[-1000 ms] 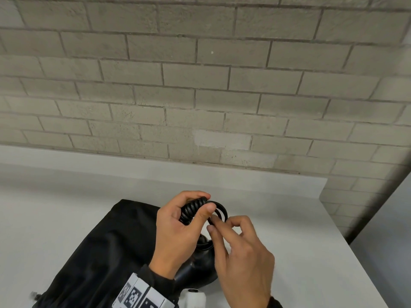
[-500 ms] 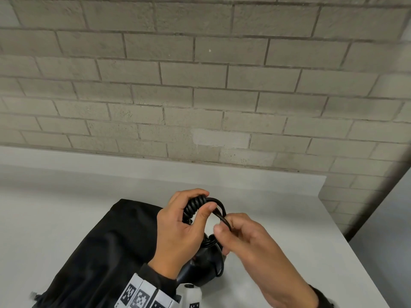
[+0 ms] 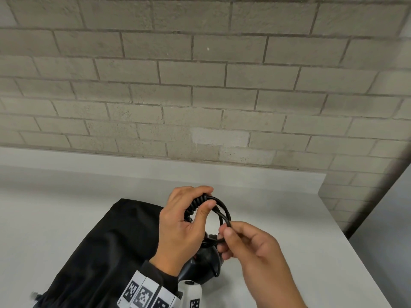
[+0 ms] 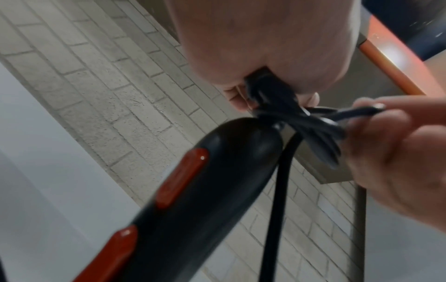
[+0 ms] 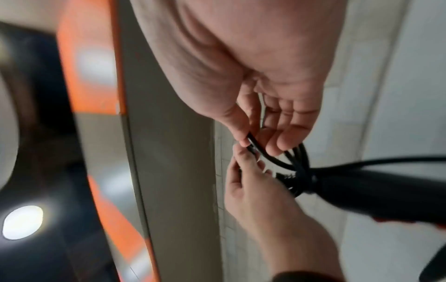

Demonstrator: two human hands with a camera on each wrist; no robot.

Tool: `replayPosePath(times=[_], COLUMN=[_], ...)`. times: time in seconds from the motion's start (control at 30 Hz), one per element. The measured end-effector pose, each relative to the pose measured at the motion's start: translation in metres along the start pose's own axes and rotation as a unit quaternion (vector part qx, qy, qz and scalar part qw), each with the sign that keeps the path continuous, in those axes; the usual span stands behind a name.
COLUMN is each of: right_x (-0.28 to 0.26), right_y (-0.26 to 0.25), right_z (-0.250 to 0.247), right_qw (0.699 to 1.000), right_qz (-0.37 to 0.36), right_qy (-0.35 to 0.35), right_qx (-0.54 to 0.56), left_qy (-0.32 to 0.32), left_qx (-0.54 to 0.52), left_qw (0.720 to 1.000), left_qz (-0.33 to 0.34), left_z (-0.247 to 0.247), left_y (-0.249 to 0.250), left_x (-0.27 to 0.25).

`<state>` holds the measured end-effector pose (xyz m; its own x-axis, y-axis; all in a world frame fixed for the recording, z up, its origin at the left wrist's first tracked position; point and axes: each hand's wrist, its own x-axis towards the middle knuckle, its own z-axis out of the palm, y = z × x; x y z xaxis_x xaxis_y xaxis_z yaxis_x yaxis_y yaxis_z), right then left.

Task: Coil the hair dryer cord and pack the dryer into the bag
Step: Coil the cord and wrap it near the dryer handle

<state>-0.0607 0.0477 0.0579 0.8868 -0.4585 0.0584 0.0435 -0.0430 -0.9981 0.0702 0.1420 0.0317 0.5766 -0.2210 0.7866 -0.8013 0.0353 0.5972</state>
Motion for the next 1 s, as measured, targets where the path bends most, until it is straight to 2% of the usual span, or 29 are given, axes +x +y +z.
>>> replayPosePath(times=[0.07, 0.13, 0.3, 0.37, 0.4, 0.43, 0.5, 0.53, 0.57, 0.63, 0.7, 0.83, 0.93, 1.0], right_x=[0.001, 0.002, 0.003, 0.002, 0.002, 0.001, -0.004, -0.007, -0.008, -0.011, -0.014, -0.018, -0.02, -0.021], right_y=[-0.004, -0.005, -0.007, -0.002, 0.001, 0.005, 0.016, 0.023, 0.03, 0.041, 0.044, 0.043, 0.04, 0.042], right_z=[-0.004, -0.006, -0.014, -0.015, -0.013, -0.011, -0.008, -0.005, -0.003, -0.001, 0.003, 0.005, -0.006, -0.02], right_qw=[0.992, 0.966, 0.874, 0.836, 0.84, 0.865, 0.95, 0.979, 0.991, 0.991, 0.99, 0.973, 0.931, 0.922], right_qz=[0.058, 0.104, 0.18, 0.177, 0.153, 0.119, 0.026, -0.026, -0.072, -0.119, -0.129, -0.063, -0.002, 0.036], right_qy=[-0.036, -0.066, -0.171, -0.203, -0.206, -0.193, -0.144, -0.115, -0.085, -0.046, -0.031, -0.08, -0.139, -0.174], right_qx=[0.109, 0.228, 0.418, 0.478, 0.478, 0.447, 0.275, 0.164, 0.076, 0.025, 0.053, 0.206, 0.337, 0.344], left_qy=[-0.002, -0.004, -0.012, -0.016, -0.014, -0.01, 0.001, 0.002, -0.001, -0.008, -0.011, 0.0, 0.008, 0.006], left_qx=[0.004, 0.006, 0.015, 0.008, 0.005, 0.002, -0.002, -0.004, -0.004, -0.005, -0.008, -0.011, -0.017, -0.022], left_qw=[1.0, 1.0, 0.998, 0.998, 0.998, 0.999, 1.0, 1.0, 1.0, 1.0, 0.999, 1.0, 1.0, 1.0], left_qz=[0.006, 0.013, 0.055, 0.063, 0.06, 0.052, 0.03, 0.023, 0.021, 0.026, 0.029, 0.019, 0.0, -0.005], left_z=[0.001, 0.002, 0.005, 0.007, 0.008, 0.008, 0.006, 0.005, 0.004, 0.004, 0.005, 0.005, 0.004, 0.003], left_y=[0.0, 0.0, 0.001, 0.003, 0.003, 0.002, 0.0, -0.001, -0.002, -0.002, -0.001, -0.003, -0.005, -0.006], left_x=[-0.001, -0.002, -0.005, -0.006, -0.005, -0.004, -0.002, -0.002, -0.001, -0.002, -0.002, -0.001, 0.001, 0.002])
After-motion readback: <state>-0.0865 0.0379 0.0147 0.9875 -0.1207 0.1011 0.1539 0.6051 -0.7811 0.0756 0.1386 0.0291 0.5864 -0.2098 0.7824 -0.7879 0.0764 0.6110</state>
